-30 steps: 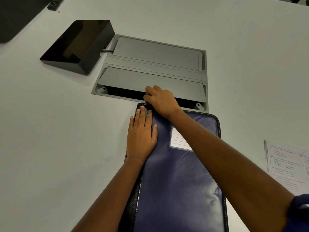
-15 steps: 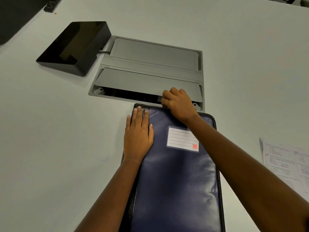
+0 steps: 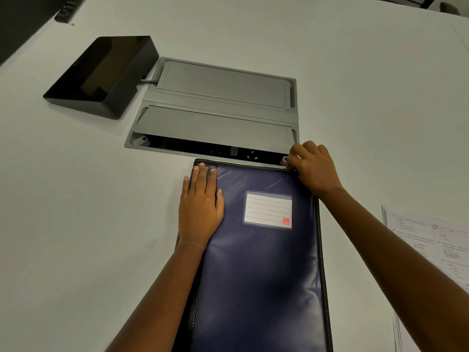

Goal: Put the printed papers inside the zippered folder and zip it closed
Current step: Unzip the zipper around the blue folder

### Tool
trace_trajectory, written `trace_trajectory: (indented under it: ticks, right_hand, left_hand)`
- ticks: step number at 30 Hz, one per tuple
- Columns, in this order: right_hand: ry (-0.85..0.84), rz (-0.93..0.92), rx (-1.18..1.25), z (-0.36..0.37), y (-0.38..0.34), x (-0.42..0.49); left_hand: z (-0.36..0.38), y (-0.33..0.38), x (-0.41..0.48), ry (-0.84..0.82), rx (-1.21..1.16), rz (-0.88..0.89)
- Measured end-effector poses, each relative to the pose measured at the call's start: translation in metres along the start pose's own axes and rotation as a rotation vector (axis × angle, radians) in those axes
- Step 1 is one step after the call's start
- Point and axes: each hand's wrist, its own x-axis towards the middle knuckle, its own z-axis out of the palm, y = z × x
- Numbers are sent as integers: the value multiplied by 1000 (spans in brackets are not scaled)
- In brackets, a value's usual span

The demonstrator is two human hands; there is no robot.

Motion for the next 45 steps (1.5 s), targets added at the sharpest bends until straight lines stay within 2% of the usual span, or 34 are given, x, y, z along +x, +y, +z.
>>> trace_trajectory:
  ticks: [9, 20, 30, 33, 36, 38, 45]
  right_hand:
    - [46, 160, -9, 4, 29, -45]
    - [-42, 445, 249, 18, 18, -68]
    - [-18, 624, 529, 16, 12, -70]
    - [-19, 634, 491, 13, 9, -72]
    - [-49, 598, 417, 10, 7, -75]
    - [-58, 577, 383, 9, 6, -79]
    - [-8, 519, 333, 9, 0, -98]
  left_hand:
    - [3, -1, 1, 7, -16, 0]
    - [1, 9, -5, -29, 30, -28]
    - [25, 110, -78, -135, 34, 169]
    - [34, 128, -91, -182, 48, 164]
    - [35, 132, -93, -143, 85, 145]
    - [41, 129, -92, -183, 46, 156]
    - [45, 128, -93, -142, 43, 149]
